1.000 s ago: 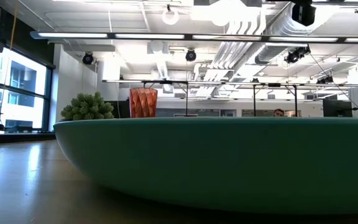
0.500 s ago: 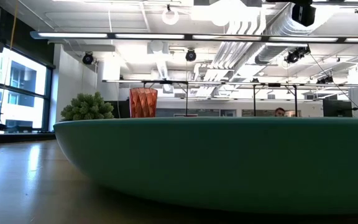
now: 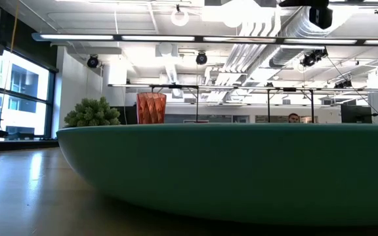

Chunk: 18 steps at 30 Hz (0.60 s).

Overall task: Pick and place plate/cup/fork/spoon on tray
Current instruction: Put the light blue plate on the black tray

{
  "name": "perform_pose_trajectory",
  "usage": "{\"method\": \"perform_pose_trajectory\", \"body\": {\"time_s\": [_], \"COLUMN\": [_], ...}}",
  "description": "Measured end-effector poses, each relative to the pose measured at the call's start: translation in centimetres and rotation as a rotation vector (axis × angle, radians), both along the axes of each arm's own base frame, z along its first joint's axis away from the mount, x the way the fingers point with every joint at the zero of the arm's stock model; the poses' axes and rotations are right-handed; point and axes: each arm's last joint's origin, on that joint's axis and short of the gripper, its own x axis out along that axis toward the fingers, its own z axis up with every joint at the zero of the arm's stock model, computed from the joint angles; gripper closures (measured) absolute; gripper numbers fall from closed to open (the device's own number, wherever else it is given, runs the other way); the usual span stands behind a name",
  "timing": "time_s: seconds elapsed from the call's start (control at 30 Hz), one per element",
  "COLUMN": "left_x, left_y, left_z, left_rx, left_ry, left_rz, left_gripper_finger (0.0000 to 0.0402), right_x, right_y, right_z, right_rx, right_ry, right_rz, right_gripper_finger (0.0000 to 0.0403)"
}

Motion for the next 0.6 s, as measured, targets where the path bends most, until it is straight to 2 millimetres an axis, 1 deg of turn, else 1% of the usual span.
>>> {"method": "perform_pose_trajectory", "body": {"time_s": [0.13, 0.27, 0.47, 0.6], "left_x": [1.9, 3.5, 5.3, 6.2], "left_y": [-0.3, -0.6, -0.9, -1.0], "left_z": [-2.0, -4.2, -6.9, -8.4], "left_rx": [-0.037, -0.027, -0.041, -0.030], "left_ry": [0.068, 0.149, 0.236, 0.274], "left_rz": [0.039, 0.046, 0.079, 0.093], "left_gripper_finger": [0.0296, 0.0296, 0.0296, 0.0296], "right_x": [0.0, -0.1, -0.2, -0.3], "right_y": [0.0, 0.0, 0.0, 0.0], "right_z": [-0.1, -0.2, -0.5, -0.8], "right_rx": [-0.004, -0.004, -0.006, -0.004], "right_ry": [0.006, 0.019, 0.057, 0.085], "right_rz": [-0.012, -0.012, -0.013, -0.014], "right_gripper_finger": [0.0331, 0.0331, 0.0331, 0.0331]}}
